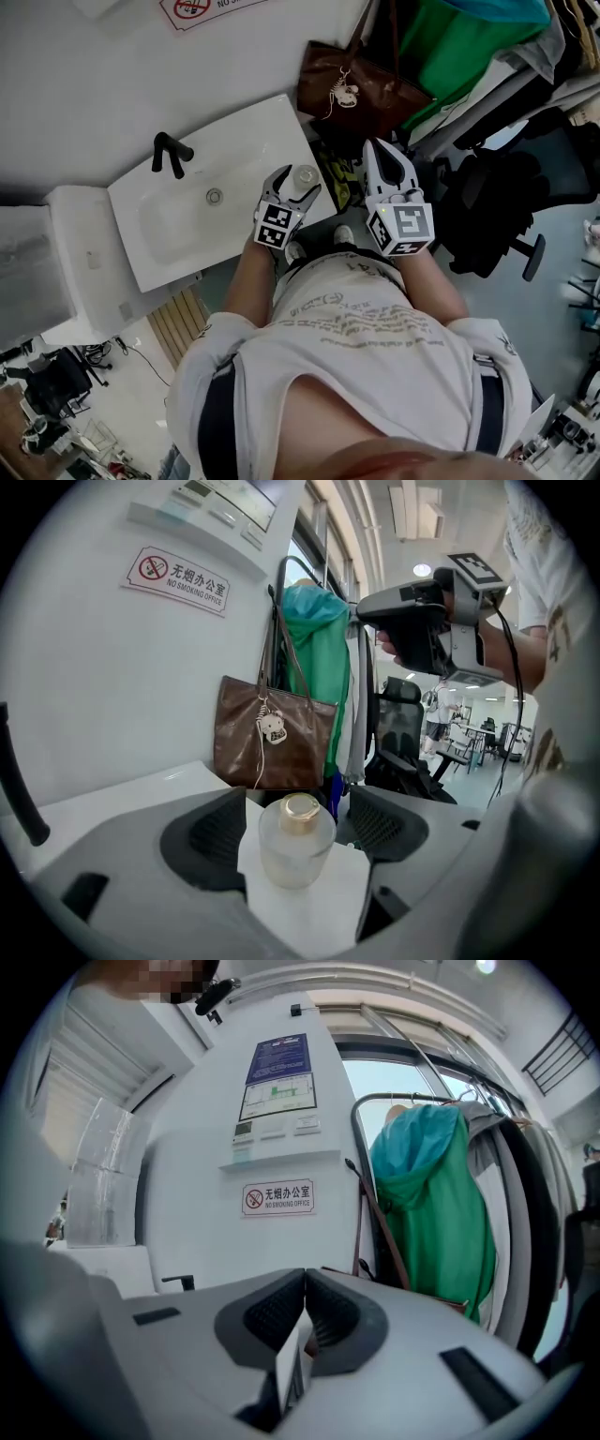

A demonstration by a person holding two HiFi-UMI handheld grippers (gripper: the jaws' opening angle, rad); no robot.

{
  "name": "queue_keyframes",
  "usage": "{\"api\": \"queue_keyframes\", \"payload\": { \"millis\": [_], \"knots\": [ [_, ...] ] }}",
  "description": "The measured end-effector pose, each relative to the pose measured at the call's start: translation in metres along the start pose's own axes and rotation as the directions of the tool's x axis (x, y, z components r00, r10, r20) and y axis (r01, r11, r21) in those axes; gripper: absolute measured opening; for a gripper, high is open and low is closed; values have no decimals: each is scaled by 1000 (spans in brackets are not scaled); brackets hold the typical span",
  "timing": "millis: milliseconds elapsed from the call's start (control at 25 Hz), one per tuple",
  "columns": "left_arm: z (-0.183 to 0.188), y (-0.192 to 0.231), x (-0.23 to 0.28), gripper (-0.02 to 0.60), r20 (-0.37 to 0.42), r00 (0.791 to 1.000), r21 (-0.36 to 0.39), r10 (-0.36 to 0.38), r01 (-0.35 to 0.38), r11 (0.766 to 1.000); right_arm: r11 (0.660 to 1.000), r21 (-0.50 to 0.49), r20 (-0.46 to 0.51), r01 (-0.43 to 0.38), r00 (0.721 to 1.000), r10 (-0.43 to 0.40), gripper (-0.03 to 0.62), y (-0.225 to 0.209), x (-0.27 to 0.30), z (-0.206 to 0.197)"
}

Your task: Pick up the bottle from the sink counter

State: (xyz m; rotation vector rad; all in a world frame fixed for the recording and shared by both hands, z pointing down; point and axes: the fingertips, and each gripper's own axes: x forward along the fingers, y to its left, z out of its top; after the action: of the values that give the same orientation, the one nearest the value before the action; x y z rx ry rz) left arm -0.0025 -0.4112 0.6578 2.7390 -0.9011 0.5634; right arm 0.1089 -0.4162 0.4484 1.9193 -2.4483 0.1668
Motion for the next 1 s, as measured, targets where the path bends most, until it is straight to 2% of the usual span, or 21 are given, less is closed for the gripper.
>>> {"api": "queue_keyframes", "payload": {
  "millis": [240, 480, 720, 1000],
  "knots": [
    [-16, 0, 18, 341, -52, 998, 37, -19, 21, 999, 1000, -14, 1, 13, 1000, -13, 25, -7, -8, 1],
    [-36, 8, 27, 347, -50, 999, -27, 7, -8, 1000, 999, -19, -11, 28, 1000, -29, 25, -13, -17, -2],
    [-43, -2, 33, 350, -75, 997, 23, 6, -5, 1000, 999, -23, -14, 42, 999, -43, 26, -17, -25, -3],
    [-59, 4, 44, 350, -86, 996, -1, 31, -31, 1000, 998, -35, -22, 49, 999, -49, 25, -17, -31, -5]
  ]
}}
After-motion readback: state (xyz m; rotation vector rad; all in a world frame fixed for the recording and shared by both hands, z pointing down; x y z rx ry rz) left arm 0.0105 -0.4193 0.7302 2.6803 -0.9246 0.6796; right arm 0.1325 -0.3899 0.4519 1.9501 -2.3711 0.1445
